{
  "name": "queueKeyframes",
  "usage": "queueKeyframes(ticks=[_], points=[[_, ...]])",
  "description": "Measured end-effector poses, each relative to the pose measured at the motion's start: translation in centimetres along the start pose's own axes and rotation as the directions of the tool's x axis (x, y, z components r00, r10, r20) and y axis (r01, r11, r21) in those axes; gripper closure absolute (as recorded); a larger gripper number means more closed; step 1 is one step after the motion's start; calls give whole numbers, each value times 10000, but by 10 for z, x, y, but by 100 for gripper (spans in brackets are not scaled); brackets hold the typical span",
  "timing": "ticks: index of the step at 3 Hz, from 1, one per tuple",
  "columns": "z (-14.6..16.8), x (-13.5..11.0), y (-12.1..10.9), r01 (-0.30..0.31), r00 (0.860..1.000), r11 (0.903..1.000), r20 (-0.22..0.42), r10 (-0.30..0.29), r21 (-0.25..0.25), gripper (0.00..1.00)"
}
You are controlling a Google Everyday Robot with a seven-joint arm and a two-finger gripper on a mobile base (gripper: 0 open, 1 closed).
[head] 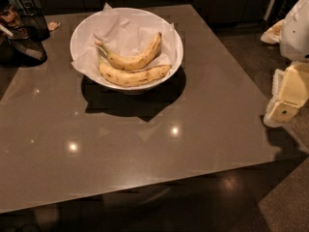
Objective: Pick banana from white bowl
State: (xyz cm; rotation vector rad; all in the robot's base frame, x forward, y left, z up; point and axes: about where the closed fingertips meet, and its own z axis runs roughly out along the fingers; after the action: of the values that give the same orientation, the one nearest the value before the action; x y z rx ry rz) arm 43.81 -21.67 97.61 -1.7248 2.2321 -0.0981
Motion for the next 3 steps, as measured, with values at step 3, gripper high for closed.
queueKeyframes(ticks=[3], points=[[2, -29, -10, 1007, 9947, 9945, 238, -1001, -288, 0]])
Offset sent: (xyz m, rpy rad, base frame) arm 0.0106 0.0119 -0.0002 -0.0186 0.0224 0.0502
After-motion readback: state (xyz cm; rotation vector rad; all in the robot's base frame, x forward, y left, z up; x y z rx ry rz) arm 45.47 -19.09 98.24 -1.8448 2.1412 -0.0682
